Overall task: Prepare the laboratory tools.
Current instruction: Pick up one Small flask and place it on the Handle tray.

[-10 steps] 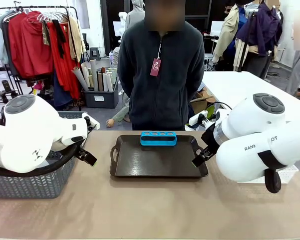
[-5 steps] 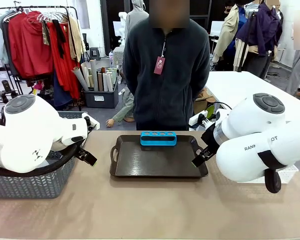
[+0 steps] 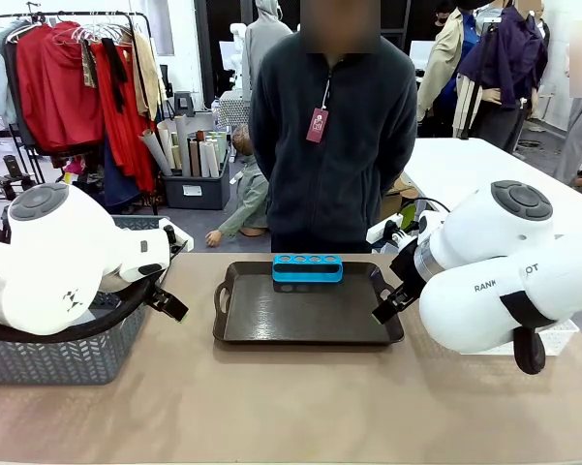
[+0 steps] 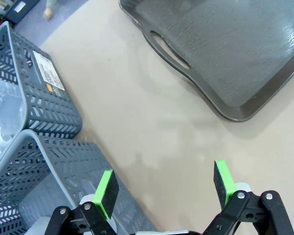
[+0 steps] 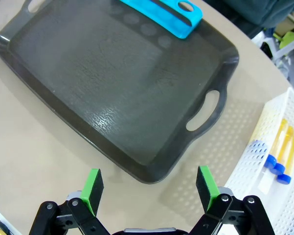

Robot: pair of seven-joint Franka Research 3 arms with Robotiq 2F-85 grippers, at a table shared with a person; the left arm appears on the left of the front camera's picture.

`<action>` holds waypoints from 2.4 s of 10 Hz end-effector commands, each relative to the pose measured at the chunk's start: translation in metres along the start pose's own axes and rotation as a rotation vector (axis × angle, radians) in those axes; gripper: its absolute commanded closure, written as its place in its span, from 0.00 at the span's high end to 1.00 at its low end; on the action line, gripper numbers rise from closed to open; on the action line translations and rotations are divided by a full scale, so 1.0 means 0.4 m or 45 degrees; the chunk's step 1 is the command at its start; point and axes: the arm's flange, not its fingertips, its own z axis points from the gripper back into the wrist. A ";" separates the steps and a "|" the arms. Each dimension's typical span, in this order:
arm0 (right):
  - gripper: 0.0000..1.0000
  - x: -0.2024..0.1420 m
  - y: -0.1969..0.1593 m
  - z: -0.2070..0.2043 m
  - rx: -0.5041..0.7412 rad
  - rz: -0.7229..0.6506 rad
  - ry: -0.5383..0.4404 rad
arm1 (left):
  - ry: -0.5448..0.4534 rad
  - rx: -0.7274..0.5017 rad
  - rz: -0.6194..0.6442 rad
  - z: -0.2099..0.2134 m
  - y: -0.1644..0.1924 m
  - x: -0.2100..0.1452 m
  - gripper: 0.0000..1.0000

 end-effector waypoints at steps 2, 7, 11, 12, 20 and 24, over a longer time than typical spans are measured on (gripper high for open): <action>1.00 -0.006 0.000 0.005 -0.062 0.034 0.020 | 0.007 -0.039 -0.024 0.015 -0.001 -0.002 1.00; 1.00 0.008 0.026 0.017 -0.182 0.070 0.077 | -0.079 -0.060 -0.174 0.092 0.019 -0.002 1.00; 1.00 -0.002 -0.009 0.027 -0.140 0.083 0.063 | -0.083 -0.026 -0.169 0.087 0.004 0.033 1.00; 1.00 -0.002 -0.009 0.027 -0.140 0.083 0.063 | -0.083 -0.026 -0.169 0.087 0.004 0.033 1.00; 1.00 0.019 0.010 0.064 0.141 0.099 0.025 | -0.183 -0.157 -0.327 0.111 0.006 0.050 1.00; 1.00 0.065 0.001 0.137 0.387 0.094 -0.050 | -0.434 -0.155 -0.451 0.171 0.006 0.015 1.00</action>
